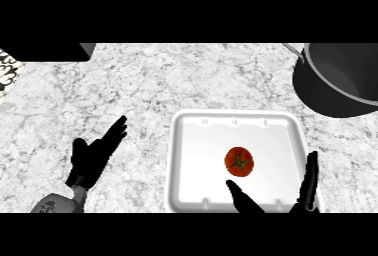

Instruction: Pick the tomato from the tray and place it in the pot

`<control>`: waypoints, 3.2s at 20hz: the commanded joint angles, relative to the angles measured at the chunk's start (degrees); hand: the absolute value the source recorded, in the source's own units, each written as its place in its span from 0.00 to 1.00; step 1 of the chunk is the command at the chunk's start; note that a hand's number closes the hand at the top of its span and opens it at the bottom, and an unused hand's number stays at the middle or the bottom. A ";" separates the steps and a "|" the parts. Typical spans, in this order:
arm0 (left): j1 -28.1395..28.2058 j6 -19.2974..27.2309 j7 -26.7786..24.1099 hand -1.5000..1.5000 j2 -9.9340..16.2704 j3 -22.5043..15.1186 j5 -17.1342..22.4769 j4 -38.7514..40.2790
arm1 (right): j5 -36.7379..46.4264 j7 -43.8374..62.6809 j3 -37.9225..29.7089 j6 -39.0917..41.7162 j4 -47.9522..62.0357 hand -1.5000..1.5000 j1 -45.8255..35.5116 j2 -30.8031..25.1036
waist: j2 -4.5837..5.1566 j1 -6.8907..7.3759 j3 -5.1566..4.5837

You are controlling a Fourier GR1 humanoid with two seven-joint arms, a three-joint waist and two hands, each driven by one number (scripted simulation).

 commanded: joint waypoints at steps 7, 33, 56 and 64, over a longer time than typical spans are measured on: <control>-4.11 -1.36 0.81 0.50 -1.85 2.18 -0.46 5.24 | 4.37 28.55 0.74 17.32 5.11 0.00 -11.32 0.15 | 0.17 0.20 0.21; 2.39 -6.85 2.89 0.50 -4.13 7.06 -5.22 -2.42 | -29.20 -4.29 8.24 -10.76 12.62 0.00 -11.42 -8.70 | -0.14 0.81 0.45; 3.00 -8.50 7.13 0.50 -5.72 9.39 -8.24 -6.40 | -80.01 -71.07 -3.96 5.67 42.43 1.00 -15.29 0.10 | -0.15 0.82 0.44; 1.40 -7.53 0.69 0.50 -8.02 10.01 -9.85 1.56 | -84.60 -63.45 -10.95 32.79 43.74 1.00 -18.33 -27.74 | 0.33 0.22 0.48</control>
